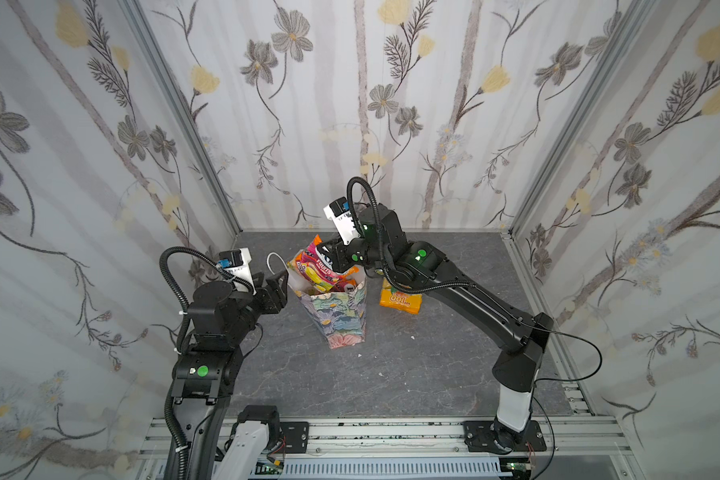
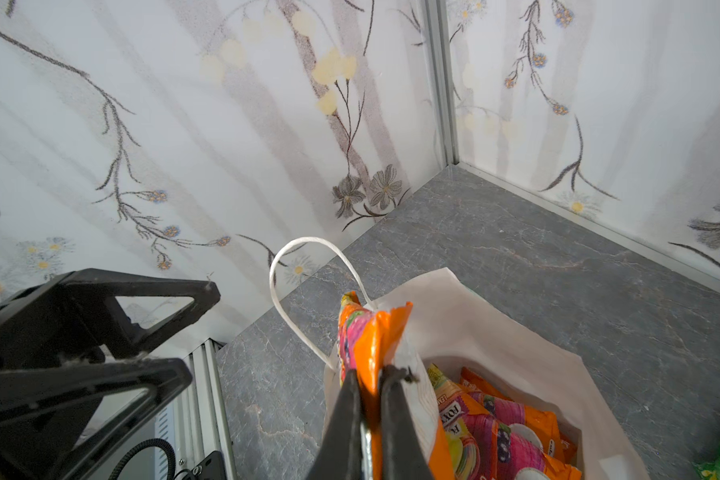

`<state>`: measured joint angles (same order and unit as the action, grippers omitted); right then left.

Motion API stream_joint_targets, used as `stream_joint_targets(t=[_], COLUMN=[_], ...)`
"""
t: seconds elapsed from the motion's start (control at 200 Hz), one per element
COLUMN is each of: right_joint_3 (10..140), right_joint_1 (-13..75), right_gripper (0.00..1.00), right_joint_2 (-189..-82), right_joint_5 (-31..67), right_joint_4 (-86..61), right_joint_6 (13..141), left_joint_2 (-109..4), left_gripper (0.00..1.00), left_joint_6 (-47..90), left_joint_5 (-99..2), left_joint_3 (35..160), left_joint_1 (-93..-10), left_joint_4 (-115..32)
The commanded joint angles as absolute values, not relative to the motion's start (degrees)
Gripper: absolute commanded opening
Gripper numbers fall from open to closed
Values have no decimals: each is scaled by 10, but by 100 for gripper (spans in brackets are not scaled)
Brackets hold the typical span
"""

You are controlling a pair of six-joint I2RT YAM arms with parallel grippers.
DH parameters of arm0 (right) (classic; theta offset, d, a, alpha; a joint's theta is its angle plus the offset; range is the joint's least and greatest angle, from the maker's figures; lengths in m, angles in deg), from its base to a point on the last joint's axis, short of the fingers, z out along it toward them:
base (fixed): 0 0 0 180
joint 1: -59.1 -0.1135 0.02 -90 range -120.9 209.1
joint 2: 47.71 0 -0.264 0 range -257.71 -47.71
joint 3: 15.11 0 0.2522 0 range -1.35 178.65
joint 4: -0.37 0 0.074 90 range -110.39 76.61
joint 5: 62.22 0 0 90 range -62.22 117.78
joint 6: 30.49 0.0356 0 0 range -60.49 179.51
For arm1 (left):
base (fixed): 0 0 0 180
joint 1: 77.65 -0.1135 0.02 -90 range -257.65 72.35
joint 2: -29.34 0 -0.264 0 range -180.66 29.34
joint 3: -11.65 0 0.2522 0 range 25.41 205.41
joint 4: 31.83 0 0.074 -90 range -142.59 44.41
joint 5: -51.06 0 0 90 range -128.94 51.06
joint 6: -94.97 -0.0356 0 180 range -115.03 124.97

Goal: Place the snacks into the paper bag
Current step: 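Lower the Fox's Fruits packet into the bag while the left gripper rises toward the bag, then open the right gripper and withdraw it while the left gripper moves over the bag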

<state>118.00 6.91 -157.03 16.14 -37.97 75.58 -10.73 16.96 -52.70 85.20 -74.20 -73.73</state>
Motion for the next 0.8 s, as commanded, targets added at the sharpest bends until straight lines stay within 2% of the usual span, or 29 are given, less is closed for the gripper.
stream_joint_targets(t=[0.0,0.375,0.465,0.569,0.689,0.794], right_joint_3=[1187,1188,1187,1189,1198,1197], right_joint_1=[76,99,104,105,103,96], right_gripper=[0,0,21,37,43,44], right_joint_2=[-1575,-1619,-1623,-1621,-1612,-1588], right_joint_5=[131,85,107,150,178,206], right_joint_4=[-372,-399,-403,-406,-410,-412], right_joint_6=[765,777,775,762,751,740], left_joint_2=[-112,-145,-154,-165,-185,-206], left_gripper=[65,63,63,63,63,61], left_joint_6=[153,144,140,137,131,127], left_joint_5=[-541,-607,-616,-627,-607,-559], left_joint_3=[868,906,913,915,924,937], left_joint_1=[-742,-739,-733,-718,-682,-628], left_joint_4=[-744,-758,-768,-773,-783,-790])
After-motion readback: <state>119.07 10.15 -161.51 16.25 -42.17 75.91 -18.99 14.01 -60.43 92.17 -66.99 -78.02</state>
